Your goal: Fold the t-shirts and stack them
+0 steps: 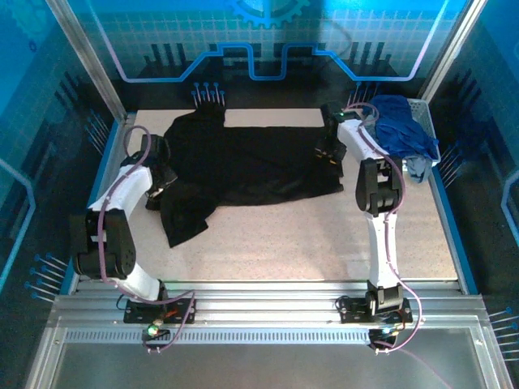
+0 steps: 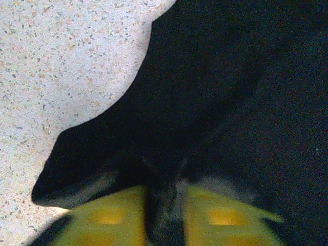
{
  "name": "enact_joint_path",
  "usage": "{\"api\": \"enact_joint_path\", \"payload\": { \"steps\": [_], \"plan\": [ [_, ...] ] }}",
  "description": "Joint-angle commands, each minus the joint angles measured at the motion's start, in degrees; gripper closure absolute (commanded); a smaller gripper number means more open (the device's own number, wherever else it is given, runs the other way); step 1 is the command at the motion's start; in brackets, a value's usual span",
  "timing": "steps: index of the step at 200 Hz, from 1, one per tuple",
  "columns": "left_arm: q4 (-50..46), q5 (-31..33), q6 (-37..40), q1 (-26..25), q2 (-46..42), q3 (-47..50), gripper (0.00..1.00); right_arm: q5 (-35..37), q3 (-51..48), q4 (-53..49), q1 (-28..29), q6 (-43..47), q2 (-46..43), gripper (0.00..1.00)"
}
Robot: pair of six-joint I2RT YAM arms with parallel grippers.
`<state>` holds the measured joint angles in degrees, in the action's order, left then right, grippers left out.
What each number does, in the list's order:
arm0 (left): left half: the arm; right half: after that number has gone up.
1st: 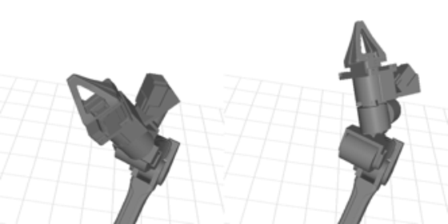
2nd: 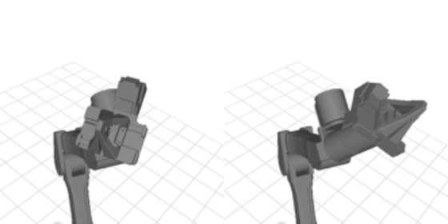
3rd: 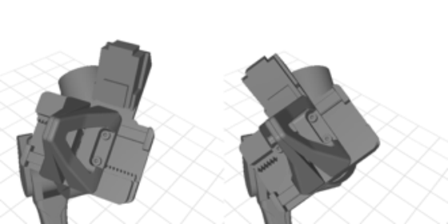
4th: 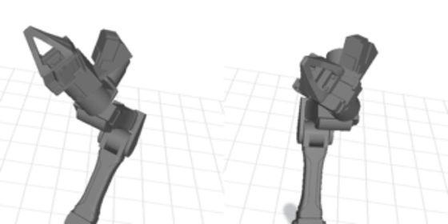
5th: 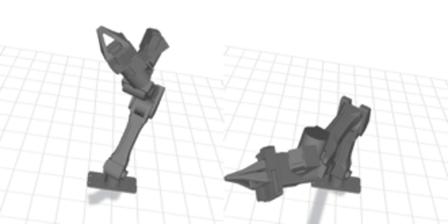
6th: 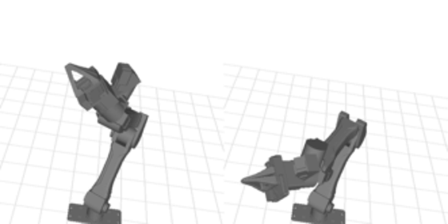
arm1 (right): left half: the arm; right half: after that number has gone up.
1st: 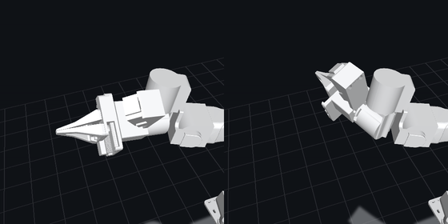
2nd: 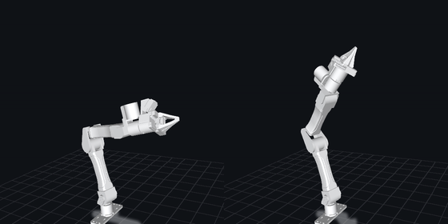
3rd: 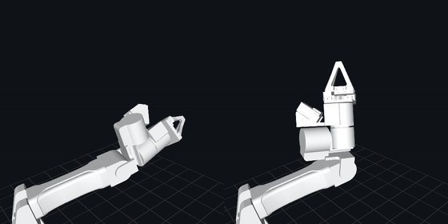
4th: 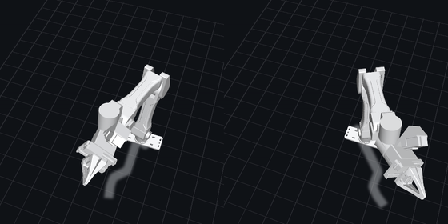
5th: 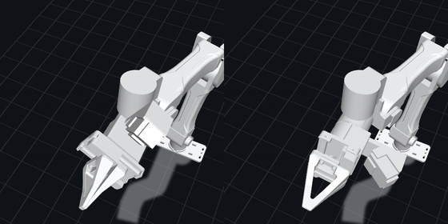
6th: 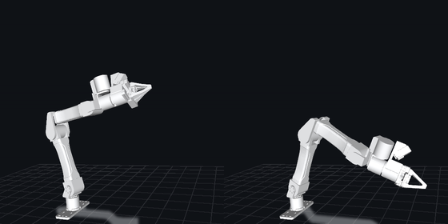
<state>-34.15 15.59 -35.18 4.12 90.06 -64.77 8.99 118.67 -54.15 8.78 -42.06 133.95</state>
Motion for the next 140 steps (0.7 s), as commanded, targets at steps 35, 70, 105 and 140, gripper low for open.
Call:
{"api": "enact_joint_path", "payload": {
  "steps": [35, 70, 105, 140],
  "plan": [
    [-13.9, -1.3, -5.3, 0.2, -15.0, 8.2, 0.37, 0.7, -31.4, 5.7, -2.3, -3.0, -27.9, 0.42],
    [-18.4, -10.3, -11.1, -0.3, -21.8, 18.9, 0.43, -1.5, -45.7, 9.0, -0.3, -4.3, -37.0, 0.44],
    [-15.0, -15.6, -13.9, -0.3, -17.0, 23.3, 0.42, -3.5, -50.4, 10.2, 1.6, -4.6, -38.8, 0.44],
    [-12.4, -17.2, -14.4, -0.3, -10.2, 23.6, 0.44, -3.2, -50.1, 9.5, 1.7, -3.7, -38.9, 0.44]
  ]
}}
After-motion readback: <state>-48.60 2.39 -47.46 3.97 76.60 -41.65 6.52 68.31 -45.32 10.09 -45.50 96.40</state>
